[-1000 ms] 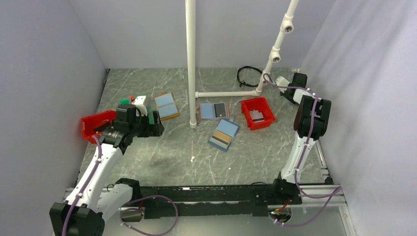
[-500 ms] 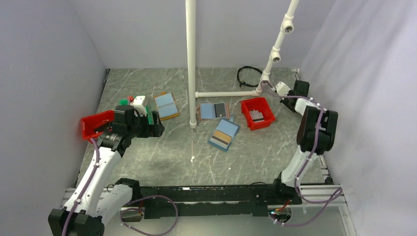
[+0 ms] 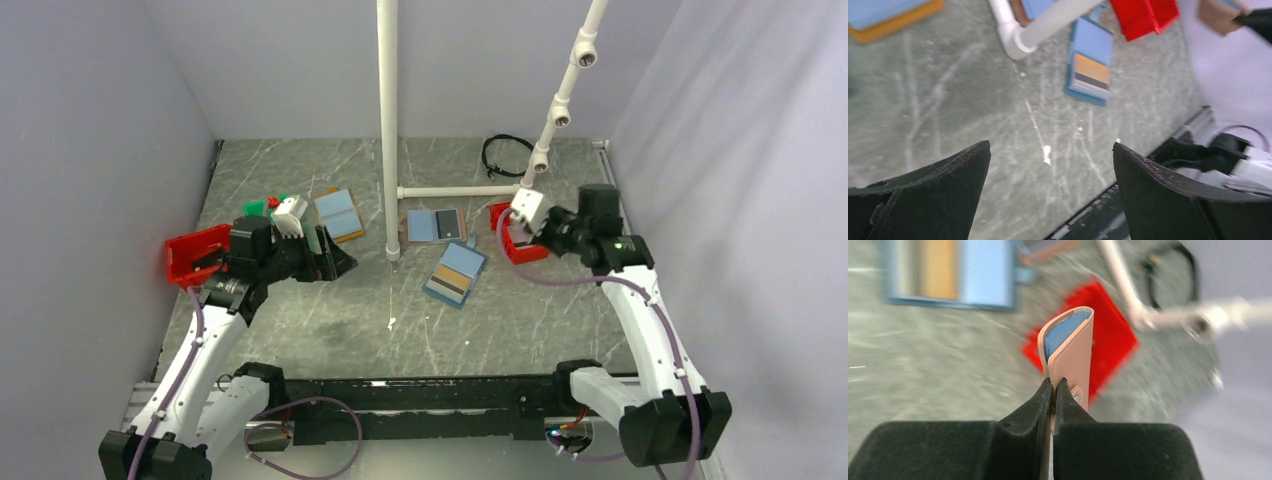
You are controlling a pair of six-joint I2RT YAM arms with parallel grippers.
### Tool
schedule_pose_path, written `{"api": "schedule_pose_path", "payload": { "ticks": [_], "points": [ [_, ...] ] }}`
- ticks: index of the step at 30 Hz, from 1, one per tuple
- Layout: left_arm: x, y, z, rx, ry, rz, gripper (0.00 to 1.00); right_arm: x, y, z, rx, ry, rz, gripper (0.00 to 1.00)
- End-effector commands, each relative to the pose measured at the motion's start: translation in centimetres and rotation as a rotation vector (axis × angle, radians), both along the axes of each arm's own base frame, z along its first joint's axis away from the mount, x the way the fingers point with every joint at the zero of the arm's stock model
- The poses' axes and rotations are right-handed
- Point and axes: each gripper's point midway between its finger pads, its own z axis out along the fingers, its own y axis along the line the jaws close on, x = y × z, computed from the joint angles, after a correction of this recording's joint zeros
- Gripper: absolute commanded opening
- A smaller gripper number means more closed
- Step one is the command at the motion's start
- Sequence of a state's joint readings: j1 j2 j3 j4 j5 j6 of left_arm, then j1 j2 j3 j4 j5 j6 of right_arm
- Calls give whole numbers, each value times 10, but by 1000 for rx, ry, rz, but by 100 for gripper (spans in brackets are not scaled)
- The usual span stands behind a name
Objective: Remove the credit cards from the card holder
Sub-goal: Place the card holder at the center of the board.
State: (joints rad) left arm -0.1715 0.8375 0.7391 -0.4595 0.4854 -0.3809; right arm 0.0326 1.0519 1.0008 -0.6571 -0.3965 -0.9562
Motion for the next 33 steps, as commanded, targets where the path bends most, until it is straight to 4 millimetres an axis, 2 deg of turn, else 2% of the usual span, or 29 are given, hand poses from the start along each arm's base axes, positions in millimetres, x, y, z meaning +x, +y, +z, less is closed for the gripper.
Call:
{"api": "schedule_pose_path", "payload": {
  "ticks": [1,4,7,12,15,16,17,18,19,20,23,28,30,33],
  "points": [
    [-13,-34,8,-282,145,-59,96,-78,85,-30,132,259,328,0],
    [-25,-47,-8,-397,279,-33,91,-90,119,-44,102,275,422,0],
    [-36,-55,-23,-413,346,31,88,-93,153,-71,-13,266,444,0],
    [-46,-66,-48,-392,427,150,81,-84,191,-98,-166,145,403,0],
    [-52,-79,-65,-429,510,168,76,-108,211,-114,-171,215,474,0],
    [-51,-84,-66,-447,518,161,75,-124,218,-121,-158,278,530,4],
    [-52,-88,-73,-447,540,161,74,-139,223,-127,-149,342,575,24],
    [-53,-92,-76,-450,551,157,75,-153,226,-132,-138,409,615,32],
    [-54,-96,-80,-443,564,153,75,-166,228,-135,-124,478,659,46],
    [-54,-100,-81,-444,564,143,76,-178,230,-134,-104,529,697,53],
    [-57,-110,-88,-420,576,111,77,-196,232,-121,-42,603,775,66],
    [-67,-135,-96,-339,524,-27,74,-185,216,-88,111,644,808,70],
    [-73,-143,-106,-245,510,-74,71,-180,205,-85,140,645,811,71],
    [-81,-156,-121,-135,500,-141,66,-181,192,-96,122,591,864,71]
  ]
}}
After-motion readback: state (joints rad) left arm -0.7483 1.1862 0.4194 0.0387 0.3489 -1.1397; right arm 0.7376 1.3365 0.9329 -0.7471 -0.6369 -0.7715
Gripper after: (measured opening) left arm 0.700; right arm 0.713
